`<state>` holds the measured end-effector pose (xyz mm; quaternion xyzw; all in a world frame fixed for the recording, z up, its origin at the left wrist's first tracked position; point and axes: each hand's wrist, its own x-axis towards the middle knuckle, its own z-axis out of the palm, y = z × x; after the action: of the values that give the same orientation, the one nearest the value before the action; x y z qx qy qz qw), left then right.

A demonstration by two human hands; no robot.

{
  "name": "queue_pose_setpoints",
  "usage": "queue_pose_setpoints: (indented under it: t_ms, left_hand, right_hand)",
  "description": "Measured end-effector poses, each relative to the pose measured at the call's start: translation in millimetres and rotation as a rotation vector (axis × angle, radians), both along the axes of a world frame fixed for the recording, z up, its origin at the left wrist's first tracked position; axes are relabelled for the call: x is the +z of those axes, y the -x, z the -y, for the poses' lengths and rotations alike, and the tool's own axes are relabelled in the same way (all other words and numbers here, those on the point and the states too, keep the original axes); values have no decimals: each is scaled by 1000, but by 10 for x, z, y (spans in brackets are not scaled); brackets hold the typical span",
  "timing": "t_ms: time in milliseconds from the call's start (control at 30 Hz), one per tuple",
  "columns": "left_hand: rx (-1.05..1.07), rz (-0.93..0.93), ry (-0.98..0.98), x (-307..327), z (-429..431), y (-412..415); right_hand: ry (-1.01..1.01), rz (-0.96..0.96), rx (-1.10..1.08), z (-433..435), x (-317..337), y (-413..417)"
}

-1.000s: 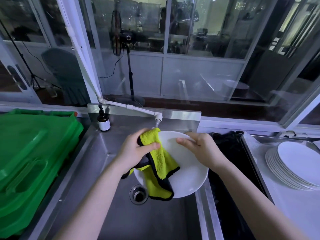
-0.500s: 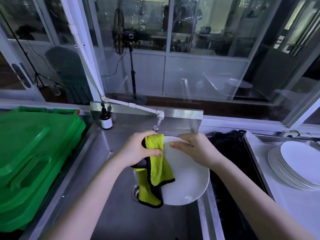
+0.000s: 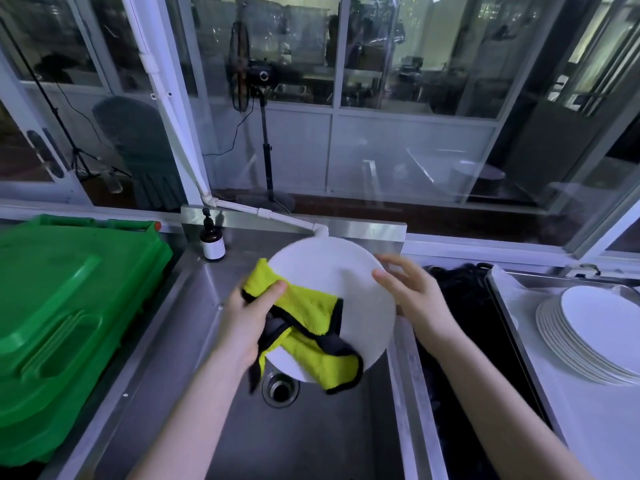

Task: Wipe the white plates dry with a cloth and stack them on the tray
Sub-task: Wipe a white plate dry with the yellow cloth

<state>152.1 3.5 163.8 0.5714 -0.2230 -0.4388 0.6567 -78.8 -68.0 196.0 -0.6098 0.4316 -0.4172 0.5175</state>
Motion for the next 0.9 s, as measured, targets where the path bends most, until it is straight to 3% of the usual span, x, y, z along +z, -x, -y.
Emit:
queue_pose_setpoints:
  t_ms: [133,200,333,433,567,633,733,833,900]
  left_hand:
    - [-396,637,158,206,74,25]
    - [-466,716,178,230,97,49]
    - [-401,533,126,88,12,54]
    - [-330,350,58,-44,-47,30]
    - [-38,-207,2,-187,-93,142]
    - [63,-370,-43,-223,-105,243]
    - [67,-351,-81,-232,-89,194]
    - [19,-197,-35,-158,-49,-45]
    - [-122,-11,34,-58,1,-153]
  right_hand:
    - [347,-556,335,117,261,-162]
    - [463,-638,375,84,233,-242]
    - [508,-560,301,-6,63,-264]
    - [414,-453,227,-28,-16,-253]
    - [106,-53,-137,-41,-119,-239]
    - [-58,179,-325,-156,-237,-367]
    - [-166,200,-336,-253,-390,-396]
    - [-50,51,-80,-135,-222,-200]
    - [48,-105,101,-31,18,-152]
